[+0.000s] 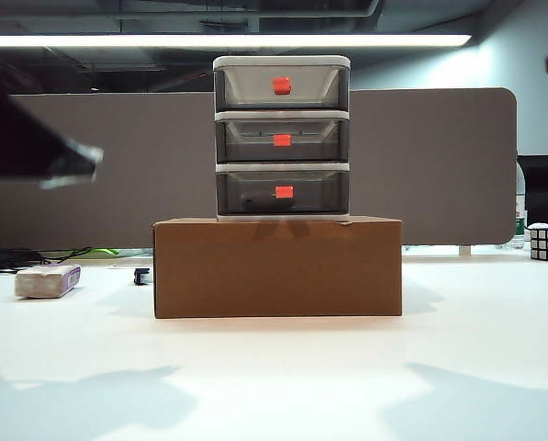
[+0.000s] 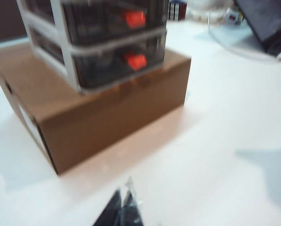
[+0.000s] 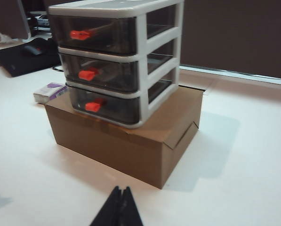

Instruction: Open the third layer of the drawer on the table, pick up the earphone case on the table and put it in, and finally close the drawer.

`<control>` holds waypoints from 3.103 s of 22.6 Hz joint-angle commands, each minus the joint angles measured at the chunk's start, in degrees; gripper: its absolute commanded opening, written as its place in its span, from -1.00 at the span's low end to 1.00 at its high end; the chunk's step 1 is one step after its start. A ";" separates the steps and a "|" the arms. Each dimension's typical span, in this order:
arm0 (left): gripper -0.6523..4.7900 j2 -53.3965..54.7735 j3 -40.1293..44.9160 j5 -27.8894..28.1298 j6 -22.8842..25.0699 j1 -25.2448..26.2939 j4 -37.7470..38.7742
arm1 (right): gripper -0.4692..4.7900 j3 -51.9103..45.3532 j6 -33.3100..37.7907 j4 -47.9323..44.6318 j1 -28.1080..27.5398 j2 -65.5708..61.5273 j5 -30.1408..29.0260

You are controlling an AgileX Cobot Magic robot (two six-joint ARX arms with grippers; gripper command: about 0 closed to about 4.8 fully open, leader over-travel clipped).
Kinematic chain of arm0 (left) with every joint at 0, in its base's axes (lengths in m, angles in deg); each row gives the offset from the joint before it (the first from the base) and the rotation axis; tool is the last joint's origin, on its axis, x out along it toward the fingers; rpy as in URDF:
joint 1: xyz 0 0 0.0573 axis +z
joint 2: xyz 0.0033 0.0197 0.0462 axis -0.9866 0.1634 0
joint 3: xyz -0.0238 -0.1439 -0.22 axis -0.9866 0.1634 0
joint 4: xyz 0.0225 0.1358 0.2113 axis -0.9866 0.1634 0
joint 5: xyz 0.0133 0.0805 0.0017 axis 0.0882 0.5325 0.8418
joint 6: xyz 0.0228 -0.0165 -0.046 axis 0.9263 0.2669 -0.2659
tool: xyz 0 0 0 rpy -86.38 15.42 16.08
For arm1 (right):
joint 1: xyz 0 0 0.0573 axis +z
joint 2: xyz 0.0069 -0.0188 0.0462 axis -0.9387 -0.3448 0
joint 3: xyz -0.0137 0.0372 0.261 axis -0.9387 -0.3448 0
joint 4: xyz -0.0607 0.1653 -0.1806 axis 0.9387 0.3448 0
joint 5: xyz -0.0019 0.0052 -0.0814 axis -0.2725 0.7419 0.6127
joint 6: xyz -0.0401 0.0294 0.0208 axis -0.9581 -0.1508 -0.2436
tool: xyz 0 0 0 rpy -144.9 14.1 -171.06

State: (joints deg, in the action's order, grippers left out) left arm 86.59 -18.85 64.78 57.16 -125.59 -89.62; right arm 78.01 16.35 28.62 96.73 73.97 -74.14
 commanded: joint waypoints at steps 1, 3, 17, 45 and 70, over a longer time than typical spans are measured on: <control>-0.78 -0.44 2.75 -0.04 -0.83 0.09 -6.71 | -0.84 -3.50 0.70 -0.44 0.00 4.81 0.48; -0.78 -0.46 5.11 0.68 -0.81 0.15 -12.63 | -0.84 -6.93 0.72 -1.03 0.02 7.39 0.44; -0.78 -3.67 5.14 1.11 -4.70 1.95 -8.52 | -0.84 -11.28 -0.90 -1.25 -0.17 7.43 -0.39; -0.78 -30.01 5.14 0.96 -0.48 26.10 13.00 | -0.84 -11.28 -3.87 -4.83 -22.80 7.43 -8.76; -0.78 -30.01 5.14 9.84 -0.59 28.76 12.94 | -0.84 -11.28 -3.65 -8.11 -23.78 7.43 -2.05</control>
State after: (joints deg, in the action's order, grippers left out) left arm 56.56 -13.51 74.64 56.33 -96.74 -76.01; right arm 67.08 12.72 21.26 72.95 81.29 -76.32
